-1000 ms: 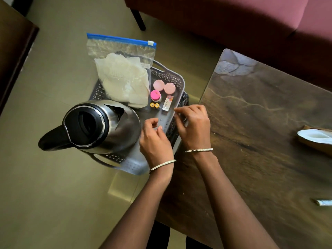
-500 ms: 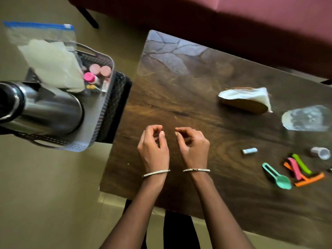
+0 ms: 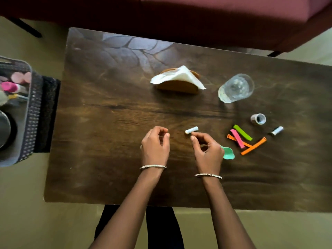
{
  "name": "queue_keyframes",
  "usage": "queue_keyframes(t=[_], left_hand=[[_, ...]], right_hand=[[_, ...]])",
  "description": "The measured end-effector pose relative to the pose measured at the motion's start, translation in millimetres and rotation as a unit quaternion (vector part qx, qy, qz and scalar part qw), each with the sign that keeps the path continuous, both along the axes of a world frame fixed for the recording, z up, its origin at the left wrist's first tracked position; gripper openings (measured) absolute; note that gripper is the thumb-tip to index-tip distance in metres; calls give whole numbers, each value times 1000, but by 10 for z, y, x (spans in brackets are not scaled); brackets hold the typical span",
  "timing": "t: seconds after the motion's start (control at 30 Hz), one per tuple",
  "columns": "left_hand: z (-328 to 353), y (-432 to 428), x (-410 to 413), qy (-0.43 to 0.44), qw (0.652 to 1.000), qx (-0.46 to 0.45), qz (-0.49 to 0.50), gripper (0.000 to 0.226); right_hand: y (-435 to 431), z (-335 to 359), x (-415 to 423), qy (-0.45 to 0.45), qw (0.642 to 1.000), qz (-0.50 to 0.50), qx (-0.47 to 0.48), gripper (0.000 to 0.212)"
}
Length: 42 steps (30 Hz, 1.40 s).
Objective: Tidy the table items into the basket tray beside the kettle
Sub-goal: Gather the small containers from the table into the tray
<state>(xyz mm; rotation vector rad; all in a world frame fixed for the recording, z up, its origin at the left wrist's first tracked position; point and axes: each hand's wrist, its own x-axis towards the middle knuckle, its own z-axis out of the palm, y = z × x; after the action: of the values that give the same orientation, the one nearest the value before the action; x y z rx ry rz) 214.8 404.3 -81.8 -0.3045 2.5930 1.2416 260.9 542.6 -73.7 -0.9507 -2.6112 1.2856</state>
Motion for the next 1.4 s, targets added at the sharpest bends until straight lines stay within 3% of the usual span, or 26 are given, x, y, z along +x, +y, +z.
queue_keyframes(t=[0.43, 0.67, 0.8, 1.03, 1.2, 1.4], left_hand=[[-396, 880, 12, -39, 972, -159, -168, 41], [-475, 955, 23, 26, 964, -212, -160, 18], [-462, 954, 59, 40, 974, -172, -141, 14], [-265, 1021, 28, 47, 996, 0, -70, 14], [-179, 1091, -31, 23, 997, 38, -70, 16], [-126, 1161, -113, 1, 994, 78, -71, 23]], right_hand=[[911, -86, 537, 3, 989, -145, 5, 9], [1205, -167, 721, 6, 976, -218, -11, 12], [1575, -233, 719, 11, 957, -289, -21, 13], [2548, -468, 386, -3, 906, -422, 2, 13], [2950, -722, 188, -71, 908, -413, -25, 43], [2952, -866, 243, -123, 908, -399, 35, 25]])
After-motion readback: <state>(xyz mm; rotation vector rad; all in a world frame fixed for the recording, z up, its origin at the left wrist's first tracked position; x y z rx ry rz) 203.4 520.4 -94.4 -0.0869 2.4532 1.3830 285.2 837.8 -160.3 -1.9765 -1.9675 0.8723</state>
